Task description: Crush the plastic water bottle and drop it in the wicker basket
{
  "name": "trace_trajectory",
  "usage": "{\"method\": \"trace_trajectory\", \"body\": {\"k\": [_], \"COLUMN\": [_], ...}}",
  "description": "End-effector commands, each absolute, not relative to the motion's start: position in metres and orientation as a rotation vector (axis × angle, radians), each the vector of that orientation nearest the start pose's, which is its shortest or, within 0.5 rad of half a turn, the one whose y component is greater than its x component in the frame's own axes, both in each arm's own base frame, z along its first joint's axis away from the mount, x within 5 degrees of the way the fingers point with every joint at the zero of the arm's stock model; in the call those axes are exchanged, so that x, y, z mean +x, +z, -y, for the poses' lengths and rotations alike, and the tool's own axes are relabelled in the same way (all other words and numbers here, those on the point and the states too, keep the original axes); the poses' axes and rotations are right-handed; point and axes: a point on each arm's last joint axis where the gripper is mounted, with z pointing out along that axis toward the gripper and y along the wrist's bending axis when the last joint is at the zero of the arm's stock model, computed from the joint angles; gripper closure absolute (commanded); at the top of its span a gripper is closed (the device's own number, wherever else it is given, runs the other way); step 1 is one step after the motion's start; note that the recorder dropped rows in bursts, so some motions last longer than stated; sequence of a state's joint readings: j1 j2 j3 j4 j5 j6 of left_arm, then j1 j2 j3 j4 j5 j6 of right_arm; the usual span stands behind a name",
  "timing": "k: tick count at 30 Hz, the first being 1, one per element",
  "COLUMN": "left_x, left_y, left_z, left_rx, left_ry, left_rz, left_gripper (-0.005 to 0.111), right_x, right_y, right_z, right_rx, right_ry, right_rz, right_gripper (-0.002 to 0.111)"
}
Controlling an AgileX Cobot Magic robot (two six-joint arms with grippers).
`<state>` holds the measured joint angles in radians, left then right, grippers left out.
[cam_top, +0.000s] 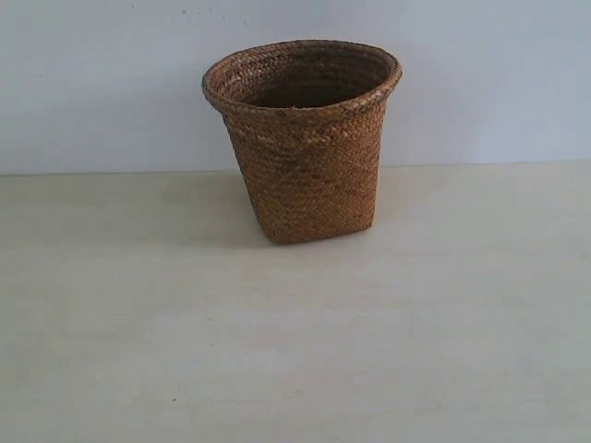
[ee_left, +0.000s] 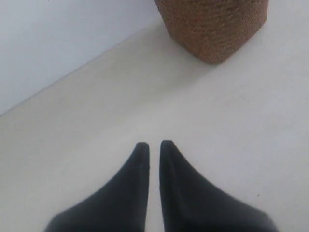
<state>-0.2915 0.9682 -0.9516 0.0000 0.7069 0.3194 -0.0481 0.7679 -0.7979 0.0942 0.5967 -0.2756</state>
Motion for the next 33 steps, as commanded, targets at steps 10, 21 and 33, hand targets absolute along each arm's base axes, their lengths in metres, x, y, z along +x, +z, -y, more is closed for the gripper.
{"method": "trace_trajectory", "body": {"k": [10, 21, 33], "left_x": [0.104, 0.057, 0.053], "left_y": [0.335, 0.312, 0.285], "left_z": [0.032, 0.018, 0.016], "left_rx": [0.373, 0.234, 0.192], "left_ry": [-0.131, -0.230, -0.267], "left_rz": [-1.739, -1.519, -1.476], "left_gripper": [0.102, 0.102, 0.102], "right_x": [0.081, 0.037, 0.045], "right_y": [0.342, 0.306, 0.267], "right_z": [-0.002, -0.004, -0.003], "right_rx": [-0.088, -0.058, -0.030], "right_ry": [-0.062, -0.034, -0.020], "right_rz": [-1.658, -1.519, -1.548], "right_gripper": [0.108, 0.108, 0.108]}}
